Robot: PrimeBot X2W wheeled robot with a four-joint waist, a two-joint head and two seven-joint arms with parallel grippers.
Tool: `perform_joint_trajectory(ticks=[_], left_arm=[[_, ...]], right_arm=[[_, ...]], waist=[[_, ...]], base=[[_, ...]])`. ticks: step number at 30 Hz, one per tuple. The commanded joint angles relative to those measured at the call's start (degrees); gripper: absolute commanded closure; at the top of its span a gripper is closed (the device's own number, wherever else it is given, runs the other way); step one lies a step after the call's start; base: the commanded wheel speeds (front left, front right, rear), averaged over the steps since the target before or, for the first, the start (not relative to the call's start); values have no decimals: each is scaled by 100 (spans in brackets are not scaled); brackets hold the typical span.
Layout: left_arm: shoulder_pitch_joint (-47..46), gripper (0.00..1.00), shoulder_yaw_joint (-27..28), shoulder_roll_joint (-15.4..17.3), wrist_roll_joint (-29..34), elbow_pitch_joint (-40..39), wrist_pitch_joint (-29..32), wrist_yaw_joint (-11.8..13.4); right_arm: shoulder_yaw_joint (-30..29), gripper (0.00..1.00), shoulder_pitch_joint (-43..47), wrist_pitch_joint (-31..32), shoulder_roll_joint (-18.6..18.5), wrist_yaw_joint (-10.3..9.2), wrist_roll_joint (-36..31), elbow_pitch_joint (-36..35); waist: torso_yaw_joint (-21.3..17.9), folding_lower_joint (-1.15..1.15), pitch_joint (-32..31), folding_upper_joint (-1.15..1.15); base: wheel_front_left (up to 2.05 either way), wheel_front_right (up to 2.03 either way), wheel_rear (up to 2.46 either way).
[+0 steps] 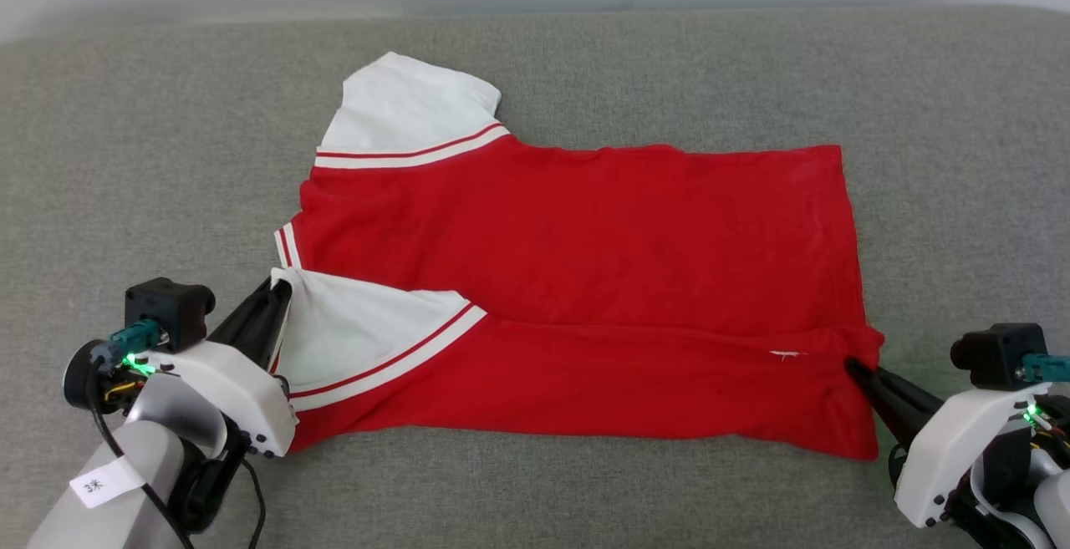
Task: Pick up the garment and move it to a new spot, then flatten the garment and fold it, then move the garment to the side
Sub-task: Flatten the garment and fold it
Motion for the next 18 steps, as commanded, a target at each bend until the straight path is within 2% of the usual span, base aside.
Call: perform_joint_trajectory(ticks=[1, 9, 16, 17, 18], left_arm=[[-95, 100, -28, -61, -38, 78, 14, -24], [-479, 100, -320, -234, 4, 1086, -1, -216], [-637, 100, -498, -421, -73, 1608, -106, -302], [-680, 15, -528, -410, -45, 1666, -130, -312], [-726, 0, -526, -410, -49, 1713, -168, -320]], right_arm=[[12, 100, -107, -10, 38, -9, -15, 50], [174, 100, -456, -19, 107, -10, -294, 511], [243, 100, -496, -68, 181, -8, -263, 625], [241, 71, -489, -65, 182, -8, -254, 617], [217, 0, -489, -112, 169, -8, -296, 597]], waist=[[-27, -1, 98, 0], [-29, -1, 282, 0], [50, -1, 192, 0], [68, -1, 157, 0], [90, -1, 116, 0]], base=[[0, 0, 0], [0, 0, 0], [0, 0, 0], [0, 0, 0], [0, 0, 0]])
